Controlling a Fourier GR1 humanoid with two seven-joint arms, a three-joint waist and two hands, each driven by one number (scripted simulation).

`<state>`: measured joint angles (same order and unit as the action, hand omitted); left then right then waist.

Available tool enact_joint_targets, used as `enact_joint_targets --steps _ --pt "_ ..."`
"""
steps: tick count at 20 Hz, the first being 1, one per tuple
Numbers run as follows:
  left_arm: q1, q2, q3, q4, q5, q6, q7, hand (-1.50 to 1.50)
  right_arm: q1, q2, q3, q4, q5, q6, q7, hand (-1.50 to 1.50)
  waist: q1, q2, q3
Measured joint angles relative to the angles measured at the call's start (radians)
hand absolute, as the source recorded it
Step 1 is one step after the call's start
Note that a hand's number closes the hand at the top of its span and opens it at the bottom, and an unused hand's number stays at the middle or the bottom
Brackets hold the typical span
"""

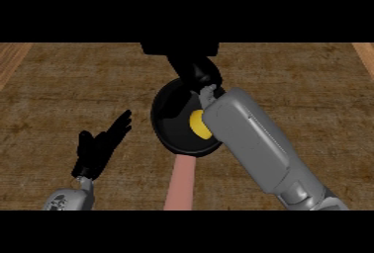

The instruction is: Pick the lemon from the tray and place it in the pot

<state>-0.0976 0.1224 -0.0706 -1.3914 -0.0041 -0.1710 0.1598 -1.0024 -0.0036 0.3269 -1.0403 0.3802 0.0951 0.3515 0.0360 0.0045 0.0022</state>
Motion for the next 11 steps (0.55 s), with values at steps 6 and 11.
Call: enact_joint_targets --steps 6,11 --pt "0.01 -0.002 0.005 -0.006 -0.002 0.007 -0.002 0.0 -0.014 0.001 -0.155 -0.014 -0.099 -0.197 -0.021 -1.5 -0.014 -0.002 0.0" --pt "0.016 -0.006 0.011 0.005 -0.008 0.012 -0.022 0.0 -0.006 -0.046 -0.289 -0.03 -0.178 -0.221 -0.094 -1.5 -0.026 -0.004 0.0"
